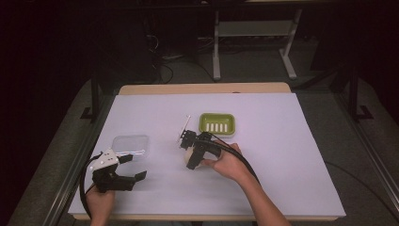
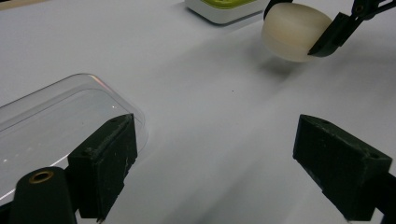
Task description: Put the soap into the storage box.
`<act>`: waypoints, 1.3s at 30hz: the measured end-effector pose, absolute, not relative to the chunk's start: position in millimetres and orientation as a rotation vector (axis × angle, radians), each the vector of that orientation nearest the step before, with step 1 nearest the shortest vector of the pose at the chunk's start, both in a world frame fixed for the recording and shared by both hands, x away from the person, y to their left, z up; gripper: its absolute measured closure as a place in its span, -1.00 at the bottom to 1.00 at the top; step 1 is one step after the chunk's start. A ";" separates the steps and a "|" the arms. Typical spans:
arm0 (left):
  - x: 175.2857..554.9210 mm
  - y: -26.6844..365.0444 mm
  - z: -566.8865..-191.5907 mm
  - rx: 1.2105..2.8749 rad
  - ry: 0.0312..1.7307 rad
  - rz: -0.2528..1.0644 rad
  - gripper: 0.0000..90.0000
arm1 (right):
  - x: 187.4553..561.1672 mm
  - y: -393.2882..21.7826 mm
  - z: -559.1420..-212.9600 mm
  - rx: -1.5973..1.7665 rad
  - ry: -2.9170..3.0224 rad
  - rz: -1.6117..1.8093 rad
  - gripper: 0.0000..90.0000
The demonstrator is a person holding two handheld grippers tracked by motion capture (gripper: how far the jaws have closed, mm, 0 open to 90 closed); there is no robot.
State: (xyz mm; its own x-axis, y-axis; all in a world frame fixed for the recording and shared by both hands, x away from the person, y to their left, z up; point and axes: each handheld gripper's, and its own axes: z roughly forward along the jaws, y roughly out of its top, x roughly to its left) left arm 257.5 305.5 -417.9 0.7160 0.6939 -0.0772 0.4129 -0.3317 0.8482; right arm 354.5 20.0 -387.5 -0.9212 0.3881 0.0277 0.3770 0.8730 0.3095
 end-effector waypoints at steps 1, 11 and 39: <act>257.5 305.3 -417.9 1.967 0.849 0.372 -0.71 | 354.5 20.0 -387.5 0.614 3.006 0.486 -0.48; 257.4 305.6 -417.8 1.971 0.851 0.371 -0.71 | 361.4 10.7 -371.4 0.629 2.987 0.507 -0.48; 257.4 305.4 -418.1 1.966 0.851 0.371 -0.71 | 383.8 -13.0 -347.2 0.719 2.944 0.540 -0.48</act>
